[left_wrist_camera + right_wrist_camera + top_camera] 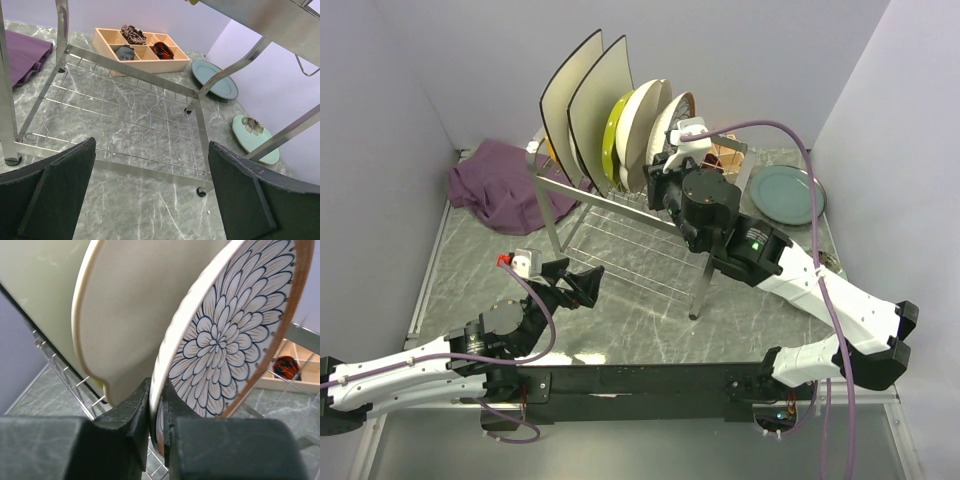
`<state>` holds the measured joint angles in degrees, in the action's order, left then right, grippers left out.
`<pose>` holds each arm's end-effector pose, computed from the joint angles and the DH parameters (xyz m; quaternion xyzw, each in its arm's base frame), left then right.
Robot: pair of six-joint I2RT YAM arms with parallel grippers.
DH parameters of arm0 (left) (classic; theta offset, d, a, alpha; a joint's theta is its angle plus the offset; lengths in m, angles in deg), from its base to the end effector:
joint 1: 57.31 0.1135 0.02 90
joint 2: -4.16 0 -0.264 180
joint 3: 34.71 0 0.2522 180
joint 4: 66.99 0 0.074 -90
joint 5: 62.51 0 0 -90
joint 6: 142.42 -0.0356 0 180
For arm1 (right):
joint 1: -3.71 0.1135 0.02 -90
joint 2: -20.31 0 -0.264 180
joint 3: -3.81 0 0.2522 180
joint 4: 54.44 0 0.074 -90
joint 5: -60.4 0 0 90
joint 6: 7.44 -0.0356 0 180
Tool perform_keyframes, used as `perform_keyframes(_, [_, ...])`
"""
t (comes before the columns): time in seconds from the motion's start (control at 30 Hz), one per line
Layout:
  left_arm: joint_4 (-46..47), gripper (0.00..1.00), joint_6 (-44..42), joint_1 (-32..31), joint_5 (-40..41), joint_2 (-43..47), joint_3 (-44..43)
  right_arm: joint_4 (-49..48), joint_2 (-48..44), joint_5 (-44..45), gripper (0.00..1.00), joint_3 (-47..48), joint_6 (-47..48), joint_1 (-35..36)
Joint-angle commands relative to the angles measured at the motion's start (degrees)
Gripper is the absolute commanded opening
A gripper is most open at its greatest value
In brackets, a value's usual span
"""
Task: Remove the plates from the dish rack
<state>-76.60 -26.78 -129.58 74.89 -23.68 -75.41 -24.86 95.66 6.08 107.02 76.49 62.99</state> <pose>0.0647 -0.1162 0.2985 -0.0194 0.6931 -0.3207 0.6452 0.1604 0.2293 0.4837 -0.1152 0.7063 0.1728 0.6767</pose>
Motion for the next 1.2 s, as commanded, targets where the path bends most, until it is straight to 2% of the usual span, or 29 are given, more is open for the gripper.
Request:
perform_keyframes(0.0, [2.63,0.99,-0.51,-0.15,-0.29,0.32,-0.13,-1.93,-1.43,0.97,0.04,0.55,0.09,0.13])
perform_keyframes(0.03, [2.63,0.99,-0.51,-0.15,-0.29,0.33,-0.13,-2.10,-2.22,0.97,0.00,0.55,0.44,0.13])
perform_keyframes(0.27, [2.62,0.99,-0.42,-0.15,-0.11,0.85,0.04,-3.86,-5.92,-1.40,0.00,1.25,3.43,0.04])
perform_keyframes(0.57, [-0.53,0.99,2.99,-0.15,1.30,1.99,-1.97,-2.11,-8.38,-6.50,0.00,8.54,10.89,0.13])
perform_keyframes(0.9, [-9.92,0.99,9.15,-0.15,-7.05,8.32,-10.32,5.19,-10.05,-8.87,0.00,19.34,18.18,0.13])
perform_keyframes(1.03, [-14.50,0.99,10.30,-0.15,-9.86,8.41,-17.60,10.19,-9.43,-11.07,0.00,24.19,22.32,0.13])
perform_keyframes(1.17, [-20.56,0.99,11.17,-0.15,-11.71,6.57,-24.55,12.57,-11.36,-15.19,0.00,23.85,25.83,0.21])
